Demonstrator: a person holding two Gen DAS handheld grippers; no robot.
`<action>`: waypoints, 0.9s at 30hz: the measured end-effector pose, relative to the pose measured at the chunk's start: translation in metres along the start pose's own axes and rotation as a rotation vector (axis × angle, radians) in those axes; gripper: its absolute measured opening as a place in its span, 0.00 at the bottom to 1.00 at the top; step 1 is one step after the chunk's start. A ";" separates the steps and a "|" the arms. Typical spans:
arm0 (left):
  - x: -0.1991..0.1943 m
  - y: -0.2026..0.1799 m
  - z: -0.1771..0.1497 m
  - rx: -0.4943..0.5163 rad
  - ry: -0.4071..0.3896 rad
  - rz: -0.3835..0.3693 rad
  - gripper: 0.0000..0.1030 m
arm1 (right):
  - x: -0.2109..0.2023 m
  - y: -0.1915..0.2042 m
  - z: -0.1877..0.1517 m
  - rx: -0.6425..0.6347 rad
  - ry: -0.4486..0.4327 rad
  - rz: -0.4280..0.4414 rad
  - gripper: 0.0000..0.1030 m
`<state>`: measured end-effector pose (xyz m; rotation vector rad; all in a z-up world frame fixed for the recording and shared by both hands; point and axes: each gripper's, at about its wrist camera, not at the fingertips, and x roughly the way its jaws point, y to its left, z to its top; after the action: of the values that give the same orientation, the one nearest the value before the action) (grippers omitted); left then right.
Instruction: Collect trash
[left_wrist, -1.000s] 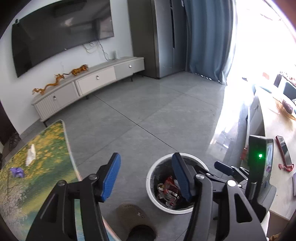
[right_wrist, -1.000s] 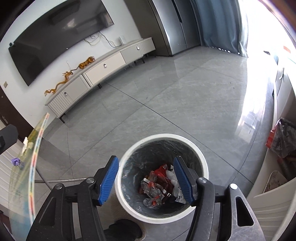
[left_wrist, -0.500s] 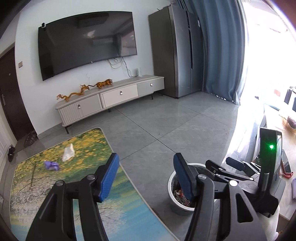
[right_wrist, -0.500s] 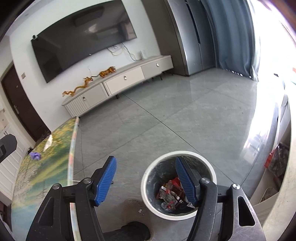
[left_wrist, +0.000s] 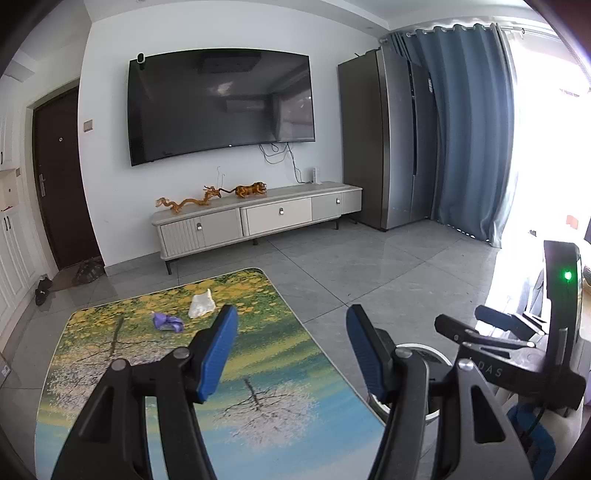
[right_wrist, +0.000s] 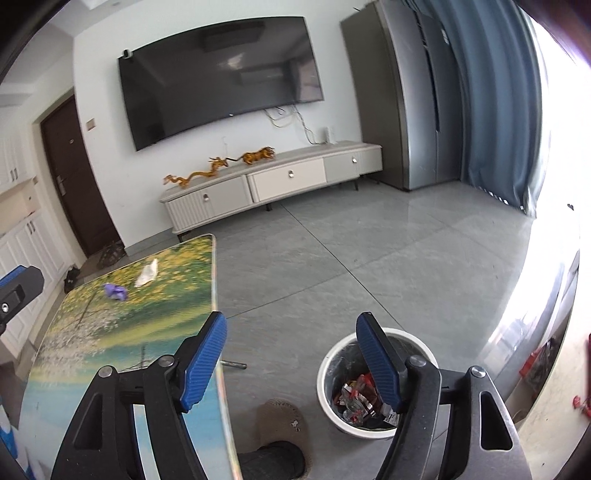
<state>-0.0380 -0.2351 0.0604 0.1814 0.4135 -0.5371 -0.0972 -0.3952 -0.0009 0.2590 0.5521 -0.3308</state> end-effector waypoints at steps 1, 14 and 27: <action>-0.004 0.004 -0.002 -0.002 0.006 0.006 0.58 | -0.004 0.005 0.001 -0.011 -0.004 0.003 0.69; -0.024 0.075 -0.036 -0.101 0.065 0.069 0.58 | -0.036 0.067 0.009 -0.151 -0.057 0.045 0.72; 0.009 0.172 -0.067 -0.217 0.186 0.196 0.58 | -0.004 0.096 0.025 -0.186 -0.041 0.133 0.73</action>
<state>0.0377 -0.0756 0.0060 0.0618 0.6246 -0.2805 -0.0533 -0.3143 0.0364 0.1087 0.5191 -0.1537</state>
